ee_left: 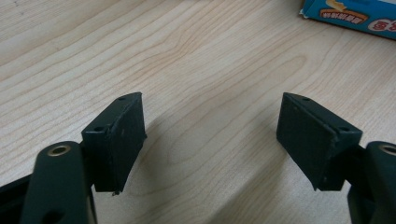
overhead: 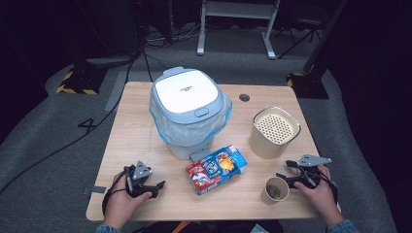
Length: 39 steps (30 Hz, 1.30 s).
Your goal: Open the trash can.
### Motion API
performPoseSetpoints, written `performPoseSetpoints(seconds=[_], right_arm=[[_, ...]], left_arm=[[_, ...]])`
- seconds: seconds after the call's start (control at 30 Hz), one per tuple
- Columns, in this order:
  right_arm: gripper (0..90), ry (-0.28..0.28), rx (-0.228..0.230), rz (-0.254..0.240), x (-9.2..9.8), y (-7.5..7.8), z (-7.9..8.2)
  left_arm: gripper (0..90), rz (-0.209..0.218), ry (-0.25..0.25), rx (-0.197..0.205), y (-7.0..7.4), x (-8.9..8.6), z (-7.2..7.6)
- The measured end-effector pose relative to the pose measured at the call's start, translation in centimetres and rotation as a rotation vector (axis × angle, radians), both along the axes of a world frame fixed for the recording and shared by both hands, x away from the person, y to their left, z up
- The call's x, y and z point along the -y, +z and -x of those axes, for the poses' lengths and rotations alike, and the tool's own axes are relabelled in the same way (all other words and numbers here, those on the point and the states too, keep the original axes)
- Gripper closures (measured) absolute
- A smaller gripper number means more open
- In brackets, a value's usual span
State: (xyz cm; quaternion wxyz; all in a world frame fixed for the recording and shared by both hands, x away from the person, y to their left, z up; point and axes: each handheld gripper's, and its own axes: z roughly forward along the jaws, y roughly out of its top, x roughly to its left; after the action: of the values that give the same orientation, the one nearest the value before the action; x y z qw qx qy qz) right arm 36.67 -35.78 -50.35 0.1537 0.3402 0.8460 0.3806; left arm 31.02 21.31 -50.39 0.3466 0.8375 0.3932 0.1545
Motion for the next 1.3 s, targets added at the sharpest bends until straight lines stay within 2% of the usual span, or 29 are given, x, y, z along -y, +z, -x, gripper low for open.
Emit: performPoseSetpoints(seconds=[0.17,0.23,0.37,0.4,0.47,0.57,0.67,0.77,0.8,1.03,1.13,1.2,1.3], right_arm=[[25.7,0.0,0.0,0.0,0.0,0.0,0.0],[25.7,0.0,0.001,0.0,0.0,0.0,0.0],[25.7,0.0,0.001,0.0,0.0,0.0,0.0],[25.7,0.0,0.001,0.0,0.0,0.0,0.0],[25.7,0.0,0.001,0.0,0.0,0.0,0.0],[26.6,0.002,0.003,0.001,0.0,0.0,0.0],[32.3,0.021,0.006,-0.005,0.1,0.0,0.2],[33.1,0.025,0.009,-0.005,0.1,0.0,0.3],[33.0,0.025,0.009,-0.006,0.1,0.0,0.3],[33.0,0.025,0.009,-0.006,0.1,0.0,0.3],[33.0,0.025,0.009,-0.006,0.1,0.0,0.3],[33.1,0.025,0.009,-0.006,0.1,0.0,0.3],[33.0,0.025,0.009,-0.006,0.1,0.0,0.3]], left_arm=[[29.2,0.007,-0.013,0.005,0.0,-0.4,-0.1],[33.7,0.01,-0.038,0.01,0.0,-0.7,-0.1],[40.1,0.024,-0.051,-0.022,0.8,-1.1,-0.1],[41.7,0.042,-0.054,-0.021,1.1,-1.1,-0.2],[42.1,0.082,-0.072,-0.008,2.0,-1.3,-0.2],[46.1,0.147,-0.116,-0.011,3.6,-1.3,-0.2],[49.2,0.173,-0.152,-0.004,5.3,-1.0,-0.3],[49.0,0.187,-0.177,0.025,7.0,-0.6,-0.4],[49.0,0.181,-0.186,0.037,7.6,-0.5,-0.5],[50.7,0.257,-0.27,0.085,11.9,0.8,-1.2],[52.4,0.242,-0.286,0.109,13.6,1.2,-1.7],[56.9,0.23,-0.297,0.128,14.6,1.5,-2.0],[63.1,0.263,-0.316,0.137,16.3,1.8,-2.4]])
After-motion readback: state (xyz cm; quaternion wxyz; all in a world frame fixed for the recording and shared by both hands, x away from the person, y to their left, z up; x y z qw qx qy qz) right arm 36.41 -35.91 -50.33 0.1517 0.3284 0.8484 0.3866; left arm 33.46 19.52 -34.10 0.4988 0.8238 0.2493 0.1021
